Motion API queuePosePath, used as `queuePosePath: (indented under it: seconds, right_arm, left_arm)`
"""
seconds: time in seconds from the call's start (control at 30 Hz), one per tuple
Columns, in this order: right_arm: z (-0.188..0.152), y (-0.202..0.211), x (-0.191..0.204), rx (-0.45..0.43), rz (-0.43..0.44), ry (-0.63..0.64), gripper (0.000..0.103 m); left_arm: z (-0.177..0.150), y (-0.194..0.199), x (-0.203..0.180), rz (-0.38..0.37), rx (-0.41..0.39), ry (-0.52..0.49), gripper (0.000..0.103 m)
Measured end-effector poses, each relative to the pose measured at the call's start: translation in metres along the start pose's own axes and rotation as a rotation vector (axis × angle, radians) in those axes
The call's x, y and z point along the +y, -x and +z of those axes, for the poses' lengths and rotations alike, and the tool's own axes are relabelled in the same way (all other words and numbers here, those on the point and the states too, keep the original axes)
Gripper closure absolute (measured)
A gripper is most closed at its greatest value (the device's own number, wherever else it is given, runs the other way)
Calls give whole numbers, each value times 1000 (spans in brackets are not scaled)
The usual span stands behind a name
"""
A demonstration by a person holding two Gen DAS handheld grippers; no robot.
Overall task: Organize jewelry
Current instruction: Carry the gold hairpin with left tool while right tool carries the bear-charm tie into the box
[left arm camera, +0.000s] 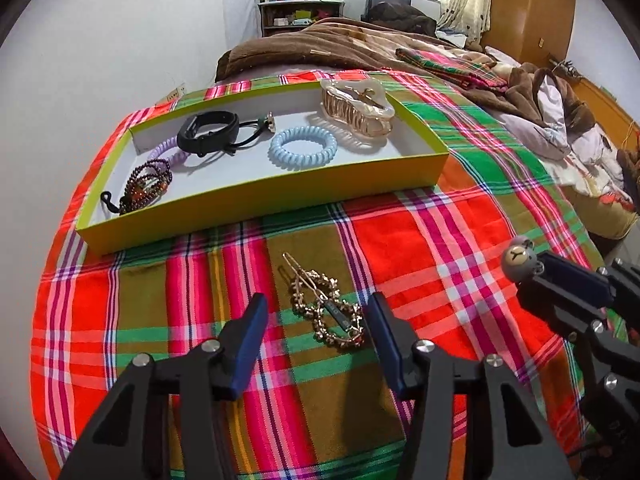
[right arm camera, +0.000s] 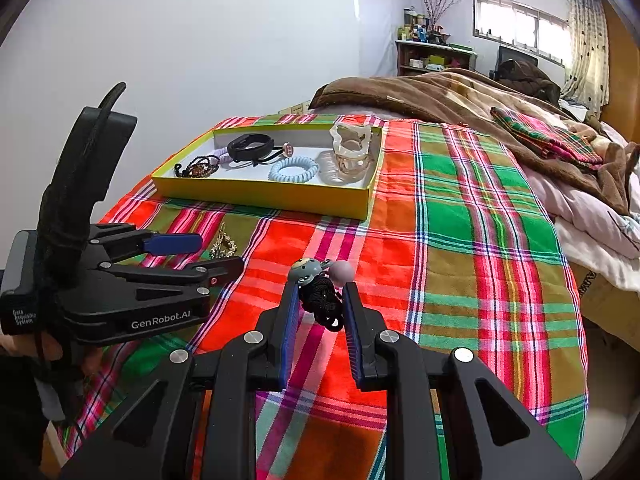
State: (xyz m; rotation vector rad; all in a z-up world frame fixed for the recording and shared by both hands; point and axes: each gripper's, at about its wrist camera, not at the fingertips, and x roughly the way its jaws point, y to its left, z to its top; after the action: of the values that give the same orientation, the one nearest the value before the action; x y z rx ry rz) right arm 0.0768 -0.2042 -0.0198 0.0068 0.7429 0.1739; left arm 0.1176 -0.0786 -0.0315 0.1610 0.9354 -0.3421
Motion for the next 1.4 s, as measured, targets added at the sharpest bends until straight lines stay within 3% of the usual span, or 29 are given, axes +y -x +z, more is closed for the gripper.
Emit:
queuePosePath:
  seconds: [0.1, 0.93, 1.4]
  right_arm:
    - [-1, 0, -2, 0, -2, -3, 81]
    - [6, 2, -1, -15, -4, -3, 80]
    - [35, 1, 5, -51, 20, 10, 80]
  left_arm:
    - [0, 1, 0, 2, -3, 0, 67]
    - [1, 18, 8, -8, -52, 3, 68]
    - [25, 39, 36, -16, -113, 40, 68]
